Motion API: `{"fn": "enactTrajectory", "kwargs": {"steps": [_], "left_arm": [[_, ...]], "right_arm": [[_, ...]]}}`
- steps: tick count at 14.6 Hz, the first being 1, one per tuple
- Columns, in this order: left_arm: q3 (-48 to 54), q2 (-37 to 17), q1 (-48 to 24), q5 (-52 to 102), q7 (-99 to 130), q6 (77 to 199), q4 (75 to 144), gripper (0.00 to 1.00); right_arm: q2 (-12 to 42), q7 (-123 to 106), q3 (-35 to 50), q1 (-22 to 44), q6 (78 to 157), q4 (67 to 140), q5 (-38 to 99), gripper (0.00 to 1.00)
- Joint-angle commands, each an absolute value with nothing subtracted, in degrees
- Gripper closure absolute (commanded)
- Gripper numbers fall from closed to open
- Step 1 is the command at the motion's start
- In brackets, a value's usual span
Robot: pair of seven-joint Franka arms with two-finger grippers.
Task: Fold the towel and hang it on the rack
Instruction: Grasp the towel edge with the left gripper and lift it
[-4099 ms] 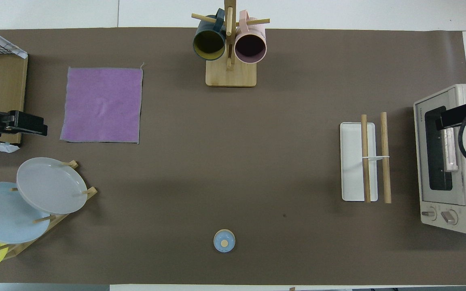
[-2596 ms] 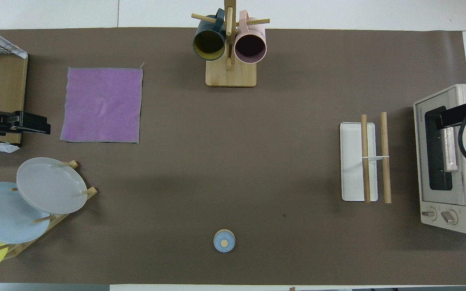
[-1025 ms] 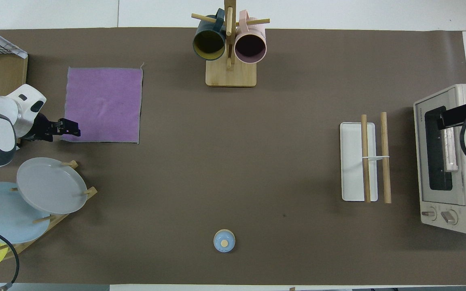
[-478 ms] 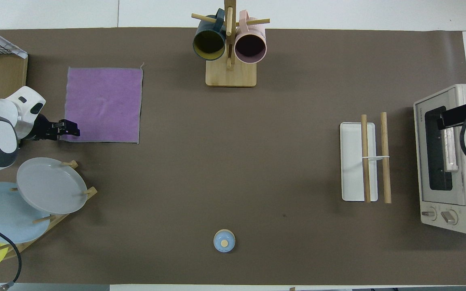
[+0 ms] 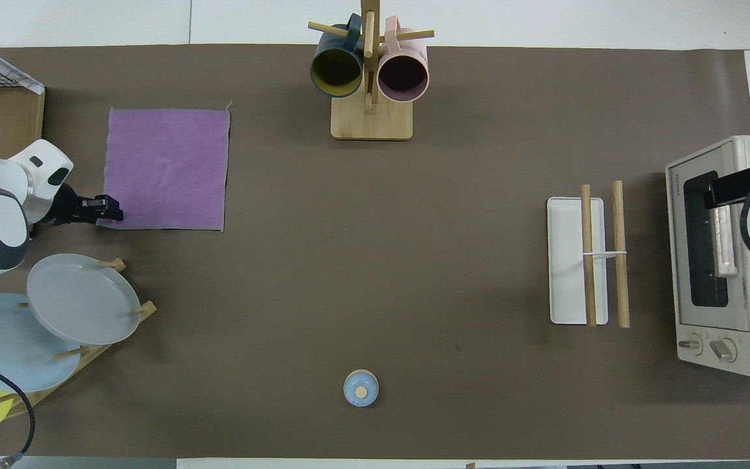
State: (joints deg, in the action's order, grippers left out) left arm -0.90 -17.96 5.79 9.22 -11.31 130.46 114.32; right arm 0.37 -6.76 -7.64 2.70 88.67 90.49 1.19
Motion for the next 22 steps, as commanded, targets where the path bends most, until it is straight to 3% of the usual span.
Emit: {"fn": "enactTrajectory", "kwargs": {"steps": [1,9,22], "left_arm": [[-0.8,-18.1,6.2,10.5,-13.2,131.7,114.4,0.56],[-0.8,-18.5,6.1,10.5,-16.6,131.8,113.9,1.0],[-0.6,-17.7,2.3,9.6,-24.0,131.7,110.9,1.0]], "right_arm": [[-0.7,-7.9,-7.6,2.4,88.9,91.8,1.8,0.0],[-0.7,-7.9,-7.6,2.4,89.0,91.8,1.8,0.0],[-0.7,-7.9,-7.6,2.4,88.9,91.8,1.8,0.0]]}}
